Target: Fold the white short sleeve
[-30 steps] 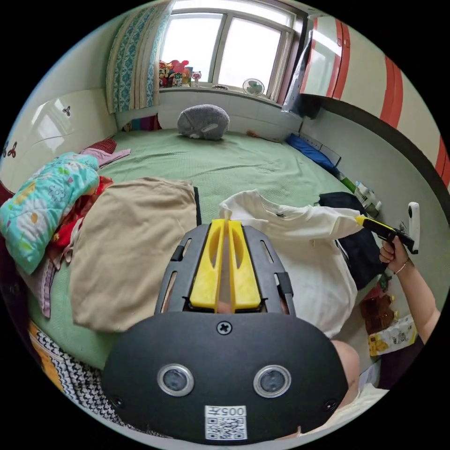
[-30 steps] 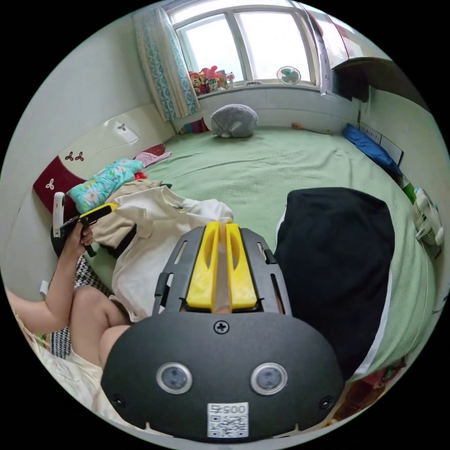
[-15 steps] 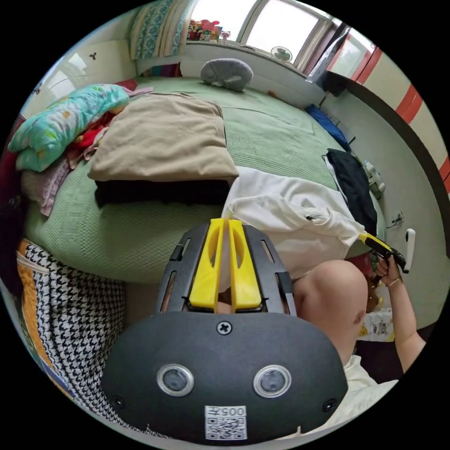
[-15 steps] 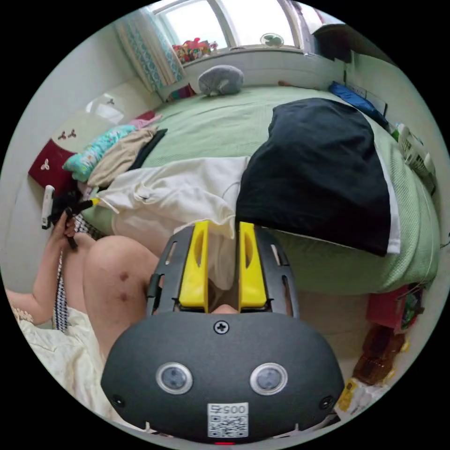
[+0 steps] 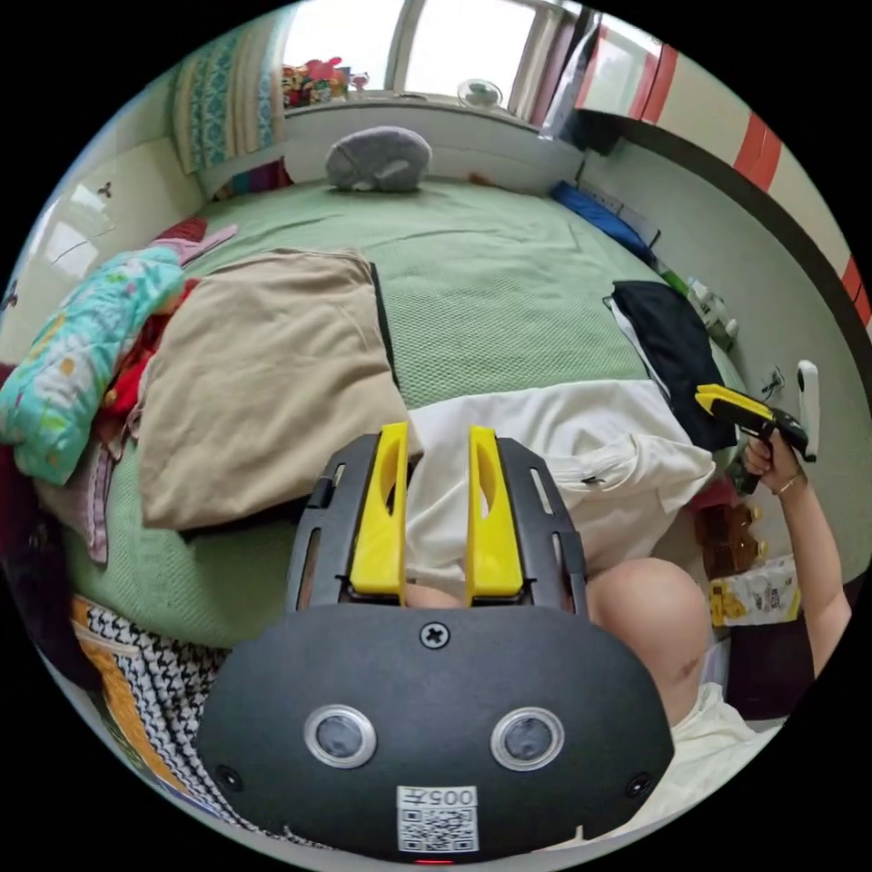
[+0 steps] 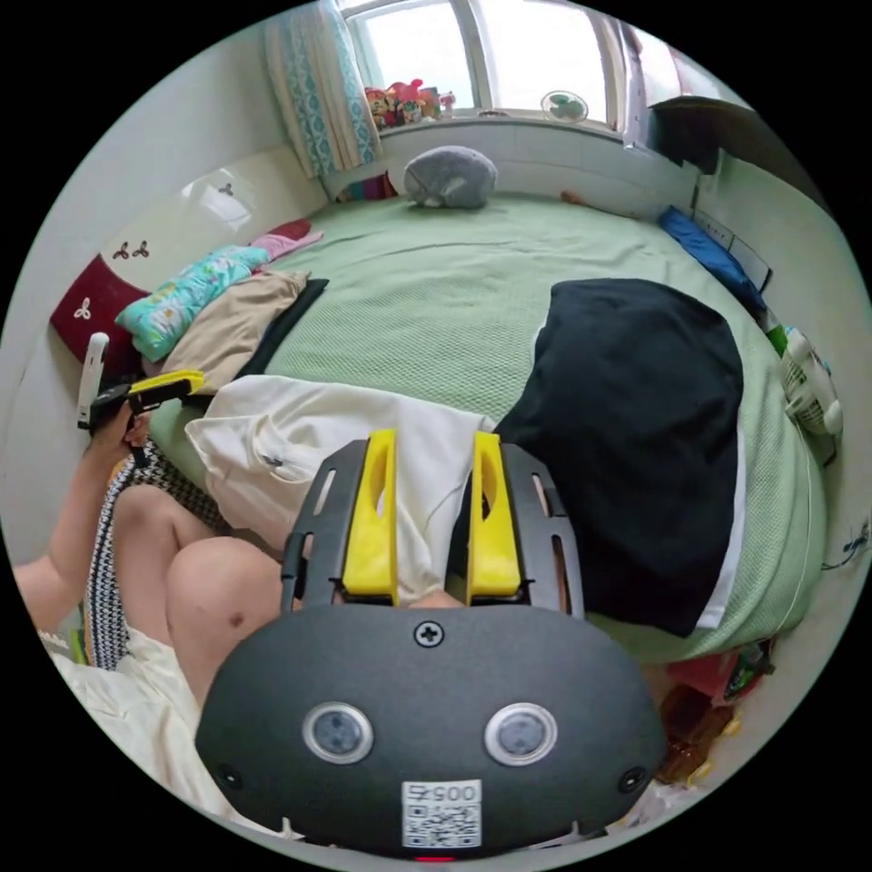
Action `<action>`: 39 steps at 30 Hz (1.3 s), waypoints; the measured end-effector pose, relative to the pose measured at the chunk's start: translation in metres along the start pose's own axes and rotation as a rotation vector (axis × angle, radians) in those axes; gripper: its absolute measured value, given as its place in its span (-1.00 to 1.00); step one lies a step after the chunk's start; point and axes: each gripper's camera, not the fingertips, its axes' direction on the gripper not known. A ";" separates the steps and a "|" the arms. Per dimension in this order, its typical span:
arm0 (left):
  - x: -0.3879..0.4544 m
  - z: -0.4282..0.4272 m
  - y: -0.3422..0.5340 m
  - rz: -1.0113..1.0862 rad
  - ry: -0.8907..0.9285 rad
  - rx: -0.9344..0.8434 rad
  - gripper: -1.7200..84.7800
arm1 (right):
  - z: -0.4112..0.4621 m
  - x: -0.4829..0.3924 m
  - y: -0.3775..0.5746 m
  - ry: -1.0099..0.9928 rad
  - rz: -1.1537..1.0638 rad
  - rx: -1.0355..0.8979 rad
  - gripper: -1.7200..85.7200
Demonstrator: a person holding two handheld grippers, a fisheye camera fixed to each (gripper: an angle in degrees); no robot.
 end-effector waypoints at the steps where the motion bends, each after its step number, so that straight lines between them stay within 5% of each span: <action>1: 0.005 0.013 -0.008 0.019 -0.007 -0.028 -0.71 | 0.015 -0.004 -0.010 0.023 -0.007 -0.024 -0.69; 11: 0.040 0.093 -0.038 0.086 -0.111 -0.190 -0.79 | 0.123 -0.013 -0.051 0.126 -0.052 -0.239 -0.72; 22: 0.054 0.111 -0.048 0.054 -0.111 -0.152 -0.93 | 0.136 -0.017 -0.047 0.069 -0.043 -0.134 -0.98; 35: 0.042 0.103 -0.161 0.005 -0.182 -0.025 -0.90 | 0.139 -0.015 -0.171 0.204 0.054 0.033 -0.96; 39: 0.034 0.115 -0.178 -0.038 -0.183 -0.020 -0.85 | 0.164 -0.004 -0.198 0.176 0.129 -0.093 -0.83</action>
